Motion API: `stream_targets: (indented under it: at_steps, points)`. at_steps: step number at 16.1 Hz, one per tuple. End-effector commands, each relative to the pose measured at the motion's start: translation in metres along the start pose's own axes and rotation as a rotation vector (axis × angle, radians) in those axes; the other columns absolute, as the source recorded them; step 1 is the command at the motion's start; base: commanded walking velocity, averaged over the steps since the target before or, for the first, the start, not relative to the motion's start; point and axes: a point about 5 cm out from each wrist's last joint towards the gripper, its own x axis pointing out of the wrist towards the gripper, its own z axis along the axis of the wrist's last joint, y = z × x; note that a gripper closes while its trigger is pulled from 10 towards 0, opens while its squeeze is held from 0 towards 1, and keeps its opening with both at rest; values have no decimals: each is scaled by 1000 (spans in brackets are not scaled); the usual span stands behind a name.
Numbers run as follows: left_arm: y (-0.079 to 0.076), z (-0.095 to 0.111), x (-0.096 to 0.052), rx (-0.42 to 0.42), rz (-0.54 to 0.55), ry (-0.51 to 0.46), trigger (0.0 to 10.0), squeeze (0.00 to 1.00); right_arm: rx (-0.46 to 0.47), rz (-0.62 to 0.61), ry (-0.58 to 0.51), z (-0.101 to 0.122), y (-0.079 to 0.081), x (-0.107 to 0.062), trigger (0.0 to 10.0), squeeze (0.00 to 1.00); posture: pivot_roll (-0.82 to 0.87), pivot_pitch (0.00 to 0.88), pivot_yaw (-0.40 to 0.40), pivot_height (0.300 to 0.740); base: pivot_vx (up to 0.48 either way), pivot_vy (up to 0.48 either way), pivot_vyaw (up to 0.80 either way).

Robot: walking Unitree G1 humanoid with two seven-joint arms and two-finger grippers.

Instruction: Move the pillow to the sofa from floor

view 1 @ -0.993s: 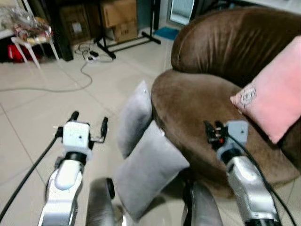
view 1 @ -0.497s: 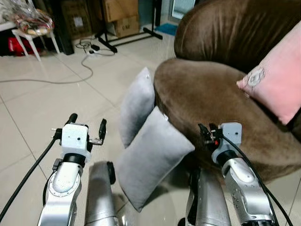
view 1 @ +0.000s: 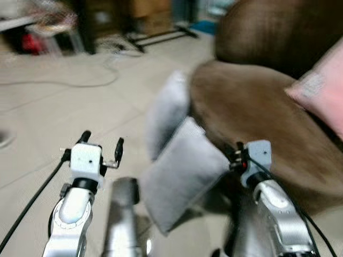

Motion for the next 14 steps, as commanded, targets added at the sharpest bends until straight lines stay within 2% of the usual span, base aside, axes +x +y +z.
stream_targets:
  at_steps: [1, 3, 5, 7, 10, 11, 14]
  points:
    - [0, 1, -3, 2, -6, 11, 10000, 0, -22, 32, -21, 7, 4, 4, 10000, 0, 49, 0, -23, 406, 247, 0, 800]
    - [1, 0, -4, 6, -11, 17, 10000, 0, -32, 29, -20, 8, 5, 9, 10000, 0, 53, 0, -24, 406, 255, 0, 800]
    - [3, -1, -4, 22, -5, 40, 10000, 0, 24, 7, -30, 10, 5, 14, 10000, 0, 60, 0, -27, 406, 127, 0, 0]
    - [5, 0, -2, 21, -5, 37, 10000, 0, 25, 26, -36, 13, 12, 21, 10000, 0, 68, 0, -29, 406, 0, 0, 0]
    - [6, 0, 0, 25, -35, 45, 10000, 0, -24, -35, 78, 2, 12, 38, 10000, 0, 65, 0, -24, 406, 0, 0, 0]
    - [5, -1, 2, 26, -54, 54, 10000, 0, -23, -59, 131, -3, 10, 45, 10000, 988, 66, 0, -22, 406, 0, 0, 0]
    - [-1, -2, 2, 32, -148, 77, 10000, 0, -30, -66, 195, -12, 8, 58, 10000, 1000, 78, 0, -19, 406, 0, 0, 0]
